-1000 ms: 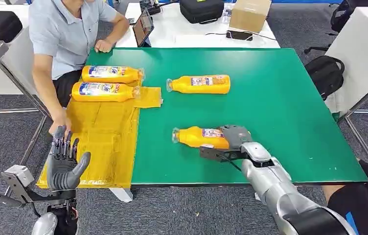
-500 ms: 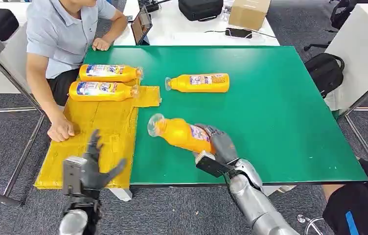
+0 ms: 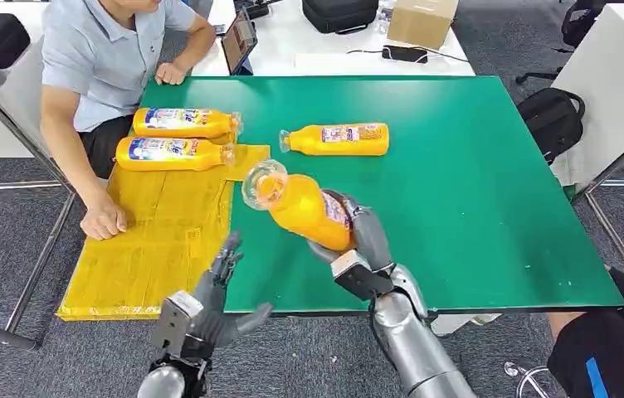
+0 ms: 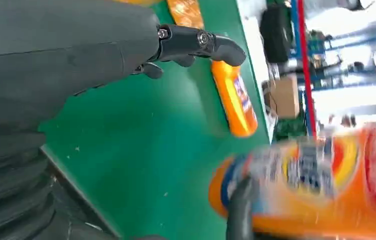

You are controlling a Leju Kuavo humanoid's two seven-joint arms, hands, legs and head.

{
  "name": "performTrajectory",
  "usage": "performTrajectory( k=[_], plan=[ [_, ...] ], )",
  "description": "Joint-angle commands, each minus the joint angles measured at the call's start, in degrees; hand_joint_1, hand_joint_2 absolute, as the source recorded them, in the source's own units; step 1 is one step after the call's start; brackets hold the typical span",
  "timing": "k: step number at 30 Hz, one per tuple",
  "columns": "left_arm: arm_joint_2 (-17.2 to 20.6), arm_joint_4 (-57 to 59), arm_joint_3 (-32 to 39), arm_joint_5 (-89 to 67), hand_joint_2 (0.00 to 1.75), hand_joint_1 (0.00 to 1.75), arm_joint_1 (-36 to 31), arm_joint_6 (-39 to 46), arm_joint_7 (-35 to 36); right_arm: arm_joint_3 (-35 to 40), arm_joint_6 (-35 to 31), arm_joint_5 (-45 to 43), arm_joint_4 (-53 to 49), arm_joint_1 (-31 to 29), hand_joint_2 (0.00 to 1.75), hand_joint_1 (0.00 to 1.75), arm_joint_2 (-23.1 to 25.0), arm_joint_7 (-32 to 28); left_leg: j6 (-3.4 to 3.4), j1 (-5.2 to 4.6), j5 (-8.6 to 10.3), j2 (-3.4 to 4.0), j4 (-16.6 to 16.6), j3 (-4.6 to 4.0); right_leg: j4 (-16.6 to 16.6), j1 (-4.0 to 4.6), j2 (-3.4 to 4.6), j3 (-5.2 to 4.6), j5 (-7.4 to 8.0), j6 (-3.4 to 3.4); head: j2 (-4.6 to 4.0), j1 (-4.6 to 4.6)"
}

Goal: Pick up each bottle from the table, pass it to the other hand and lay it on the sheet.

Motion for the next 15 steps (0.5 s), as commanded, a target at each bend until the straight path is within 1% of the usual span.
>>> performTrajectory(
  k=[1,4,5,6,7,9,10,15],
  plan=[
    [0.1,2.1,-1.6,2.3,1.75,0.00,-4.1,-2.0,1.5,10.9,-1.5,7.4,6.3,-1.4,1.75,1.75,4.0,-1.0,0.06,0.01,-0.07,0.17,0.0,0.19,0.0,0.05,0.09,0.14,-0.02,-0.15,0.00,0.00],
    [-1.3,2.1,-0.2,3.3,1.75,0.00,-5.0,-0.3,2.9,15.6,-2.1,9.5,7.4,-0.1,1.75,1.75,5.5,-1.7,0.03,0.03,-0.05,0.09,0.0,0.15,-0.1,0.06,0.02,0.12,-0.02,-0.12,0.00,0.00],
    [-1.4,1.9,-0.2,3.5,1.75,0.00,-5.2,0.2,2.8,16.9,-1.7,9.5,7.7,0.0,1.75,1.75,5.6,-1.8,0.06,0.03,-0.09,0.12,-0.1,0.28,-0.1,0.07,0.01,0.24,-0.06,-0.19,0.00,0.00],
    [-1.6,1.9,-0.1,3.9,1.75,0.00,-5.4,0.2,2.9,17.6,-1.6,9.6,8.0,0.1,1.75,1.75,5.7,-1.8,0.04,0.01,-0.04,0.08,0.0,0.14,0.0,0.04,0.01,0.11,-0.02,-0.11,0.00,-0.02],
    [-1.8,1.8,0.2,4.7,1.75,0.00,-5.6,0.2,3.1,18.1,-1.8,9.6,8.3,0.3,1.75,1.75,6.0,-1.6,0.07,0.02,-0.08,0.12,-0.1,0.27,-0.1,0.06,0.02,0.22,-0.05,-0.19,0.00,0.00],
    [-1.7,1.2,0.4,8.2,1.75,0.00,-5.6,-1.1,3.2,19.7,-2.5,8.8,10.3,0.1,1.75,1.75,6.2,-1.6,0.04,0.00,-0.02,0.02,0.0,0.10,0.0,0.02,-0.04,0.08,-0.03,-0.09,0.00,0.00],
    [-1.6,0.9,0.3,8.6,1.75,0.00,-5.5,-1.2,3.2,20.1,-3.0,8.6,10.9,0.1,1.75,1.75,6.3,-1.7,0.08,0.04,-0.07,0.07,-0.1,0.22,-0.1,0.07,-0.03,0.20,-0.05,-0.17,0.00,0.00],
    [-2.2,-0.4,1.0,11.8,1.75,0.00,-5.9,-0.6,2.0,21.9,-1.8,6.9,11.6,0.6,1.75,1.75,6.8,-2.3,0.06,0.01,-0.04,-0.01,0.0,0.12,0.0,0.03,-0.11,0.12,-0.06,-0.14,0.00,0.00]
  ],
)
